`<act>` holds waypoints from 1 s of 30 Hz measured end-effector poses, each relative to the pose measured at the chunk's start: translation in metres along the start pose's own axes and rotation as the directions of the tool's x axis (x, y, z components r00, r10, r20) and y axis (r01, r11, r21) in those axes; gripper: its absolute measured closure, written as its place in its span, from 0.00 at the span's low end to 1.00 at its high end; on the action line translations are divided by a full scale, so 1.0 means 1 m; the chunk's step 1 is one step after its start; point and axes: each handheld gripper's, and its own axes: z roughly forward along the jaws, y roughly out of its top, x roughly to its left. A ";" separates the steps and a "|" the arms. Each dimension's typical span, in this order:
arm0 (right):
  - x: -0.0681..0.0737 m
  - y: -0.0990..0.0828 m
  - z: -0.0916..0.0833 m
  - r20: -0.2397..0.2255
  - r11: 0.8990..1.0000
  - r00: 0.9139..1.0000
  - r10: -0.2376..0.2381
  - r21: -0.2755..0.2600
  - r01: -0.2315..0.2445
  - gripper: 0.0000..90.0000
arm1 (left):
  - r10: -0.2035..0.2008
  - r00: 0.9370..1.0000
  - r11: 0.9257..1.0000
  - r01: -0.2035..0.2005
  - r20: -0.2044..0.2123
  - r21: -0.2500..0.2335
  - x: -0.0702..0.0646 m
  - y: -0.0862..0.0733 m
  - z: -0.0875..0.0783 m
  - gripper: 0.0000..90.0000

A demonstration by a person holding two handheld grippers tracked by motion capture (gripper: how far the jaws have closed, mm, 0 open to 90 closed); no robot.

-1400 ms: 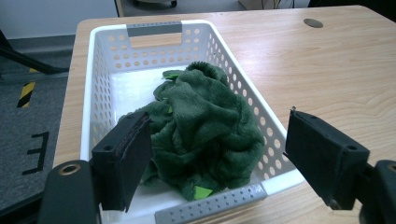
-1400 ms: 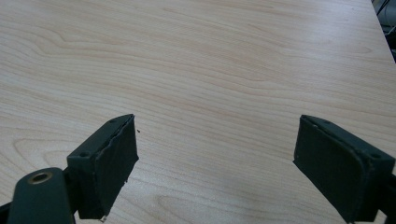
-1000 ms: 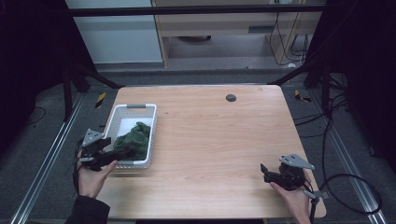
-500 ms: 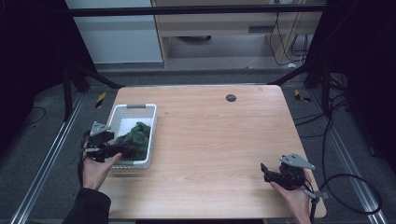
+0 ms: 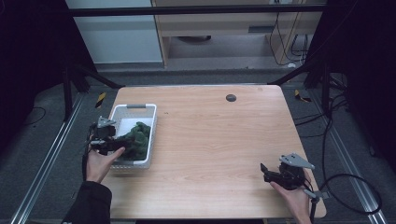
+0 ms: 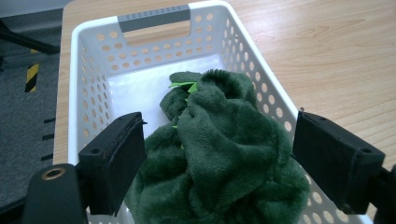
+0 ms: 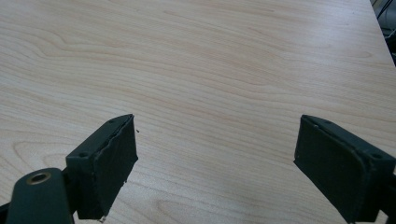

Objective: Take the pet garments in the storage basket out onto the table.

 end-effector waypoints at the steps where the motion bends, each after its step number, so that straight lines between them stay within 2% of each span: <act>1: 0.000 0.000 0.000 -0.002 1.000 1.000 0.003 0.003 -0.003 0.14 | 0.001 1.000 1.000 -0.001 0.000 0.004 0.001 0.000 0.001 0.18; 16: 0.001 -0.001 0.003 -0.011 1.000 1.000 0.003 0.019 -0.003 0.14 | 0.023 1.000 0.996 -0.023 0.005 0.088 -0.006 0.003 0.022 0.17; 24: 0.000 -0.001 0.004 -0.012 1.000 1.000 0.000 0.022 0.000 0.13 | 0.037 0.999 0.992 -0.038 0.009 0.119 -0.007 0.005 0.027 0.15; 30: -0.001 -0.001 0.004 -0.013 1.000 1.000 0.001 0.021 0.000 0.13 | 0.030 0.999 0.990 -0.033 0.021 0.141 -0.005 0.006 0.030 0.15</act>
